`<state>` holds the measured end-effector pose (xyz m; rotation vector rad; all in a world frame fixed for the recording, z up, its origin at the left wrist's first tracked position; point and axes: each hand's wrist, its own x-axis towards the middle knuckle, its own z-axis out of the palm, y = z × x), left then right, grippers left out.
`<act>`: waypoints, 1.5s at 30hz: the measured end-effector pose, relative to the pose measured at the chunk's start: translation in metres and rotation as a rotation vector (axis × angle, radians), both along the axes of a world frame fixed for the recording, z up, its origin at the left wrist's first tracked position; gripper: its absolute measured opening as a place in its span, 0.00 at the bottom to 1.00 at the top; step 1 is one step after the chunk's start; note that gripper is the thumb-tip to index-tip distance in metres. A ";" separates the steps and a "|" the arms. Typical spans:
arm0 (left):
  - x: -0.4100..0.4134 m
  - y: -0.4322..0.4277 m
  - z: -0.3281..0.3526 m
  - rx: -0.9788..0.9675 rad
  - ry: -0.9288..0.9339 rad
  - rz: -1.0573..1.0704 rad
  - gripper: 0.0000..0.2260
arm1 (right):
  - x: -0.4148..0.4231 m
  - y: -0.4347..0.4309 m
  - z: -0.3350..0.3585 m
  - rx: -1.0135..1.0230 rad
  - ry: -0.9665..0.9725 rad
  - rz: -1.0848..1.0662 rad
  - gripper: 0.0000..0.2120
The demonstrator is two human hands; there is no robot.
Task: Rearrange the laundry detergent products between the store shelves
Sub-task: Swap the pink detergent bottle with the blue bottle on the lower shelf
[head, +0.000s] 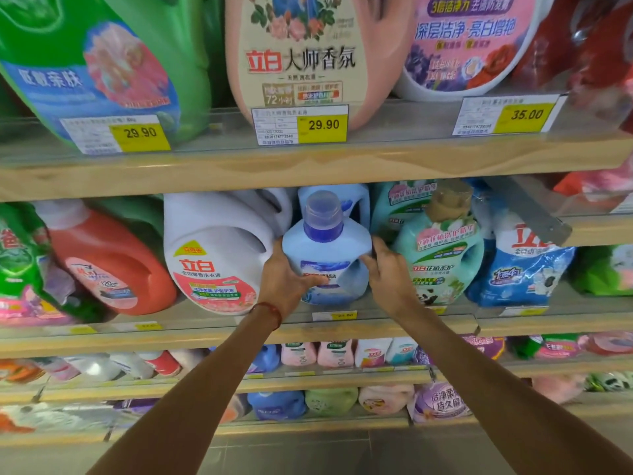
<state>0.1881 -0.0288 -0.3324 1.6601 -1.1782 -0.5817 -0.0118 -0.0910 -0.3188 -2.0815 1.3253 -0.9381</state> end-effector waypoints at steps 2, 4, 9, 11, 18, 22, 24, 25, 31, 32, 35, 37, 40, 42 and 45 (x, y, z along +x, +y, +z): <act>0.001 -0.003 0.002 0.002 0.019 -0.004 0.37 | 0.006 -0.004 -0.003 0.027 -0.040 -0.018 0.15; 0.001 -0.006 0.003 0.018 0.046 -0.012 0.35 | 0.010 -0.006 -0.005 0.035 -0.073 -0.036 0.17; 0.000 -0.015 0.008 0.050 0.085 -0.026 0.33 | 0.017 -0.010 -0.009 0.041 -0.116 -0.079 0.17; -0.002 -0.017 0.008 0.049 0.099 -0.017 0.34 | 0.019 -0.013 -0.011 0.040 -0.117 -0.098 0.16; -0.003 -0.020 0.006 0.078 0.012 0.066 0.38 | 0.022 -0.026 -0.014 0.082 -0.086 -0.130 0.14; -0.011 -0.011 0.002 0.047 0.067 0.112 0.29 | 0.022 -0.028 -0.022 0.124 -0.071 -0.138 0.15; -0.020 0.000 -0.008 -0.018 0.094 0.142 0.24 | 0.019 -0.023 -0.031 0.133 -0.046 -0.132 0.15; -0.024 0.004 -0.014 -0.037 0.098 0.145 0.22 | 0.017 -0.021 -0.035 0.116 -0.038 -0.126 0.14; -0.021 0.011 -0.027 0.015 0.091 0.127 0.23 | 0.010 -0.010 -0.039 0.053 -0.088 -0.164 0.10; -0.020 0.010 -0.027 0.025 0.100 0.122 0.22 | 0.009 -0.008 -0.039 0.032 -0.097 -0.178 0.10; -0.017 0.008 -0.029 0.022 0.083 0.118 0.21 | 0.008 -0.001 -0.040 -0.032 -0.130 -0.209 0.10; -0.016 0.008 -0.030 0.018 0.076 0.122 0.21 | 0.008 0.001 -0.039 -0.056 -0.138 -0.220 0.09; -0.015 0.007 -0.030 0.027 0.082 0.102 0.21 | 0.006 0.004 -0.038 -0.073 -0.140 -0.232 0.09; -0.013 0.005 -0.030 0.040 0.081 0.088 0.22 | 0.005 0.008 -0.037 -0.084 -0.142 -0.234 0.10; -0.012 0.005 -0.032 0.048 0.079 0.090 0.23 | 0.005 0.011 -0.037 -0.091 -0.136 -0.216 0.12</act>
